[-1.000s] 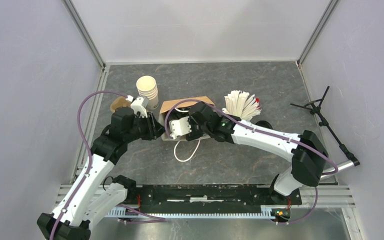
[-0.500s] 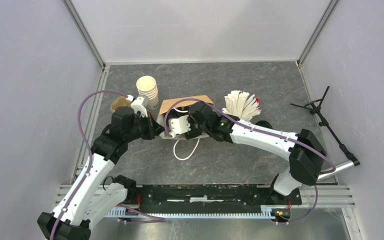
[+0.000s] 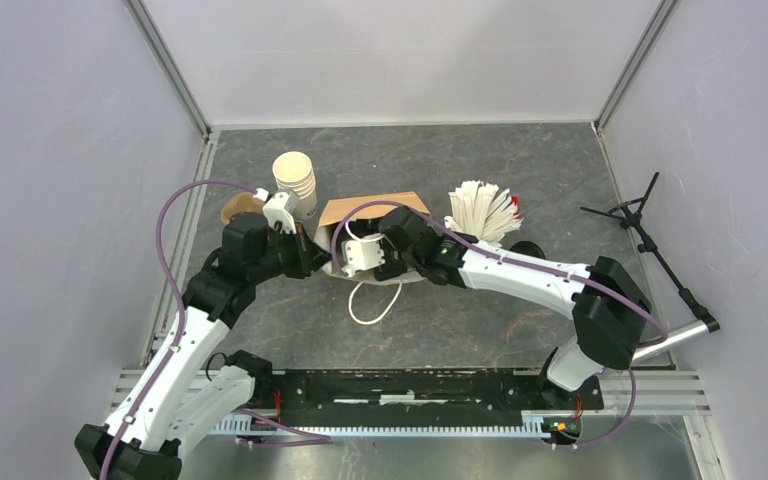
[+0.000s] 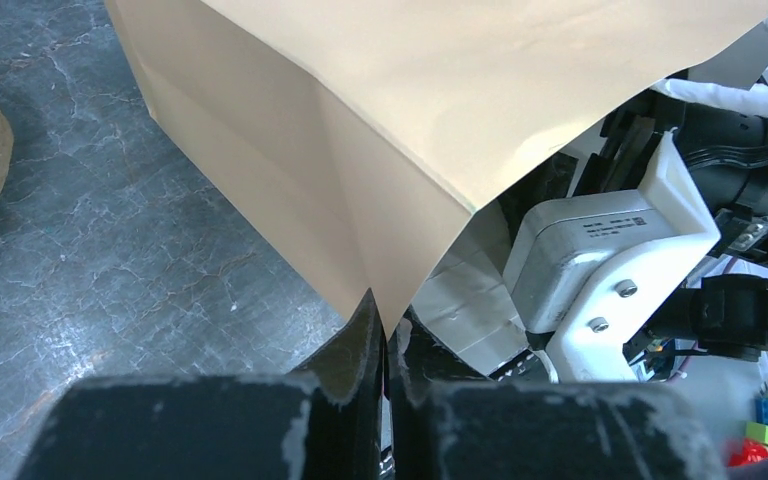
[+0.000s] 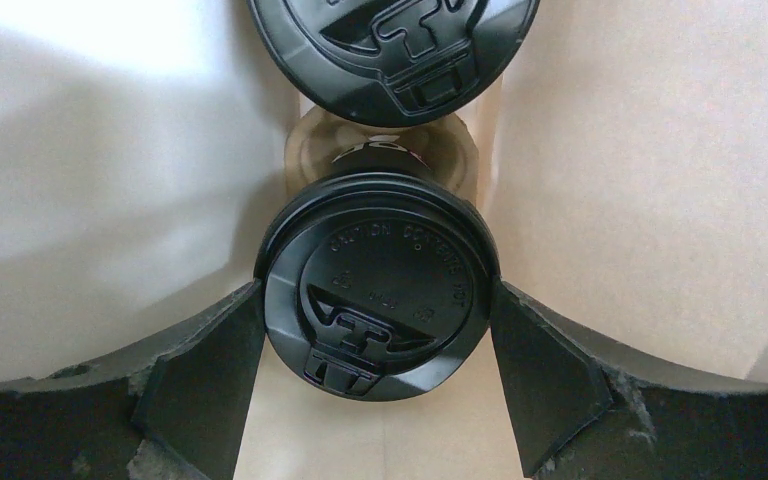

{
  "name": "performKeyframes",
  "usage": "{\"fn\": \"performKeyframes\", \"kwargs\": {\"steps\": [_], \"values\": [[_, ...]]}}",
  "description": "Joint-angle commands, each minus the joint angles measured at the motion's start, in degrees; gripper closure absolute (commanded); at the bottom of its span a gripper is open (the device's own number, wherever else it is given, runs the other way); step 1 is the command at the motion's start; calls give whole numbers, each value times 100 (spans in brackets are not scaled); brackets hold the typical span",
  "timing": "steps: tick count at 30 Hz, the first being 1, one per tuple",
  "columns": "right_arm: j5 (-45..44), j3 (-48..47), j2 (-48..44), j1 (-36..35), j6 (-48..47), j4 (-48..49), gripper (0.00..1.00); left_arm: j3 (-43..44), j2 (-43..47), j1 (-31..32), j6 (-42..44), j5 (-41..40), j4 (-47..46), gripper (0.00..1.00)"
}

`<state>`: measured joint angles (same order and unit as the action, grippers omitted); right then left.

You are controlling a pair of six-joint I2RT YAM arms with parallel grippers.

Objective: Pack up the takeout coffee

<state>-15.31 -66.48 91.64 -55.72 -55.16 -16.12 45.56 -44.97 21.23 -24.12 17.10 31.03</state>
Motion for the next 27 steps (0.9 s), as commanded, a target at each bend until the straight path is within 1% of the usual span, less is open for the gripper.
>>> {"fn": "performKeyframes", "kwargs": {"steps": [1,15,23,27], "values": [[-2,67,36,43,38,284,15,90,-1,0,-172,302,-413,92],[-5,213,226,148,109,736,15,40,-6,9,-163,426,-407,92],[4,322,330,203,172,827,15,54,-73,53,-119,443,-411,92],[48,362,366,237,194,847,14,58,-91,50,-128,423,-403,86]]}}
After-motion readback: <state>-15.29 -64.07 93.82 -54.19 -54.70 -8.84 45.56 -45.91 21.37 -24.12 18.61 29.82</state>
